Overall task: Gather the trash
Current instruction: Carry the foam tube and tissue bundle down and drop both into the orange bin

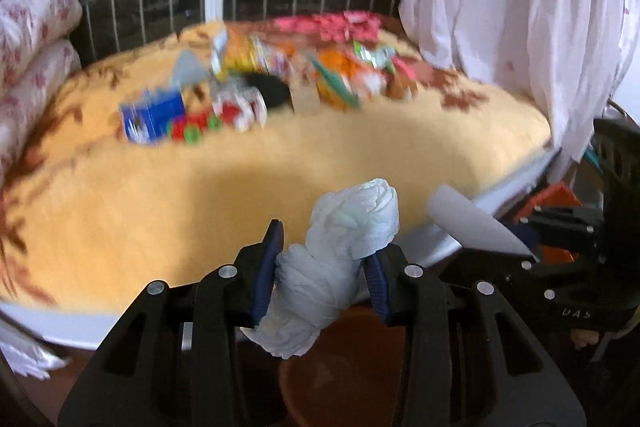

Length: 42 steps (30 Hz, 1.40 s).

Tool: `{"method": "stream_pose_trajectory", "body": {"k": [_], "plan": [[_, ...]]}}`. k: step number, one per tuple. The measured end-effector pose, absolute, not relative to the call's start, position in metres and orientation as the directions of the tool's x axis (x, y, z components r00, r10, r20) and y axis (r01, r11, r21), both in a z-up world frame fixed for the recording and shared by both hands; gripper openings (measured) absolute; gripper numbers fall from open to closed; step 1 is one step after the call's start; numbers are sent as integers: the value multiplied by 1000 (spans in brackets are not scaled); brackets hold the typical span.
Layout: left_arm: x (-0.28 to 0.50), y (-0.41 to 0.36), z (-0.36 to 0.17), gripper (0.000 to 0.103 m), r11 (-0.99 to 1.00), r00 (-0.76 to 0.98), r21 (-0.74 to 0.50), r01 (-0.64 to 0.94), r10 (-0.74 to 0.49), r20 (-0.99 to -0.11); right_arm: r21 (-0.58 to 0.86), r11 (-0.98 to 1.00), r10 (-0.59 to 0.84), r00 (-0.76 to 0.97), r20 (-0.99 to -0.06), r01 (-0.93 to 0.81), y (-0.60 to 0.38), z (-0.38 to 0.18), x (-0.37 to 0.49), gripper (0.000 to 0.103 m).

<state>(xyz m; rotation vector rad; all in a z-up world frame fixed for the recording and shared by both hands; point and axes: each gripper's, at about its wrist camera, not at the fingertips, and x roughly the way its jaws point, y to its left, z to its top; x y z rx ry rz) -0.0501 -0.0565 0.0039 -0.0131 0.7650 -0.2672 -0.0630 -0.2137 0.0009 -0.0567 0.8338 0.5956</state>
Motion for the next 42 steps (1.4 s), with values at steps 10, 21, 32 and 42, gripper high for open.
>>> {"method": "stream_pose_trajectory", "body": {"k": [10,21,32,42], "plan": [[-73,-75,-106,38,954,440,-95,284,-218,-871,141,830,353,312,-882,-540,-205,-77,-82,29],[-47,-64,-170,60,964,238,-122,235,-178,-955,190,810,296,107,-949,-554,-178,-148,-44,49],[-49,-49,-170,88,974,245,-120,194,-166,-955,190,835,295,129,-947,-517,-202,-141,-33,68],[-41,-7,-23,89,991,590,-47,126,-113,-800,216,876,391,375,-840,-431,-246,-98,-40,66]]}}
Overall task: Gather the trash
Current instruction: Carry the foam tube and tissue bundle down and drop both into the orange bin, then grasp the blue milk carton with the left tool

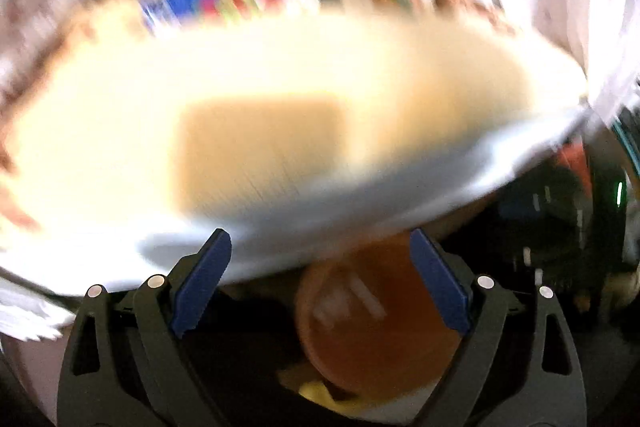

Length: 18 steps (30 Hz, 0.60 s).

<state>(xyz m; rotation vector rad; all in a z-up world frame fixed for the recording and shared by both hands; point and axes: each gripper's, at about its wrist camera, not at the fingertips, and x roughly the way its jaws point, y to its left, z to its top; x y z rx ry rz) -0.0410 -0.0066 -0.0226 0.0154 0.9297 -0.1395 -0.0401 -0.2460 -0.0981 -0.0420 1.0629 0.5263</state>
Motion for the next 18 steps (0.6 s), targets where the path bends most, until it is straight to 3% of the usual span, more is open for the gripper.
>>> {"method": "stream_pose_trajectory", "body": {"k": [7,12,18], "plan": [[56,37,43,91,982,680,-80,-174,61,-730,253,877,420,398,-815,-408,-250,-109,-38,66],[127,37,36,91,940,588,54,-338,256,-767,280,874,442,410,-798,-398,-258,-114,-39,66],[168,36,24,91,883,498,172,-436,396,-771,331,861,480,403,-780,-385,-263,-121,-38,66]]}}
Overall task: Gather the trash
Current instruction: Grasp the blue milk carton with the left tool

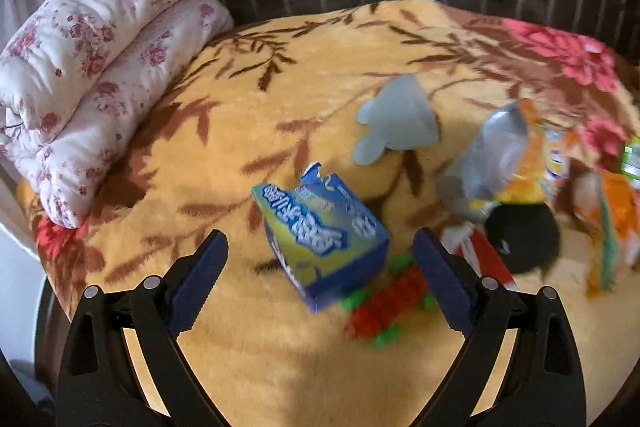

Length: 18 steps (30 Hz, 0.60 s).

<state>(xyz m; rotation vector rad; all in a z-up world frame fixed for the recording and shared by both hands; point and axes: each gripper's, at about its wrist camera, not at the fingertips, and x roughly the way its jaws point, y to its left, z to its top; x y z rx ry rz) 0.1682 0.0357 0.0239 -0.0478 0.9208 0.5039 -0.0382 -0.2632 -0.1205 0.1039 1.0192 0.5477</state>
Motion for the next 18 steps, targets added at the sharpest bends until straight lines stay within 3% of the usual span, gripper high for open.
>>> {"method": "stream_pose_trajectory", "body": {"k": [8,10,11,18], "plan": [[196,49,-4,91,826,418,210,-524,464,-781,353,848,503,393,-770,-395,-261,-118,-39,67],[191,55,-4,66,839,456,164,-518,433,-778,349,851,500,397,-770,-393,-261,-117,-40,66],[188,58,-4,62,855,475,137,-501,403,-782,345,854,495,402,-770,-390,-261,-116,-40,66],[124,84,34,59,915,667,33,-401,317,-674,251,854,464,449,-764,-456,-246,-73,-44,66]]}}
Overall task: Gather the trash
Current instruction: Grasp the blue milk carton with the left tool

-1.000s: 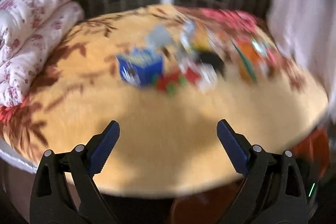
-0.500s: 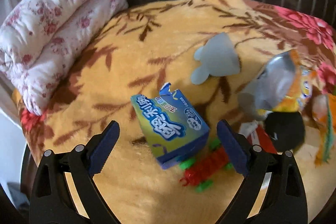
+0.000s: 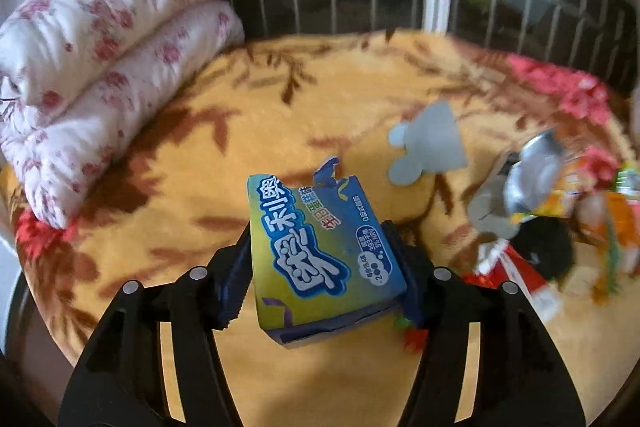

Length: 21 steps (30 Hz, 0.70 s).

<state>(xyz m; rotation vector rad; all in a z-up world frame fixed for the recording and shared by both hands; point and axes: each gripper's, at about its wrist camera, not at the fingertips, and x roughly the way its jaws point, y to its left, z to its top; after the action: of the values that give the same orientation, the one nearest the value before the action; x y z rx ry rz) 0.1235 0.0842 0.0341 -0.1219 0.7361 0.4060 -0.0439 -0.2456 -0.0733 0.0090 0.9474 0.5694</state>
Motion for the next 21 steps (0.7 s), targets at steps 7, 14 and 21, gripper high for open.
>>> {"method": "stream_pose_trajectory", "body": {"k": [7,14,21], "plan": [[59,100,39,59,931,724,-5,-364,280,-631,247,812,535,505,-678,-528,-208,26,16,67],[54,88,-3,57,933,727,-2,-360,279,-627,136,867,441,612,-657,-479,-131,97,133,76],[53,91,-6,53,939,748,-5,-344,271,-606,535,839,529,390,-754,-102,-119,89,252,85]]}}
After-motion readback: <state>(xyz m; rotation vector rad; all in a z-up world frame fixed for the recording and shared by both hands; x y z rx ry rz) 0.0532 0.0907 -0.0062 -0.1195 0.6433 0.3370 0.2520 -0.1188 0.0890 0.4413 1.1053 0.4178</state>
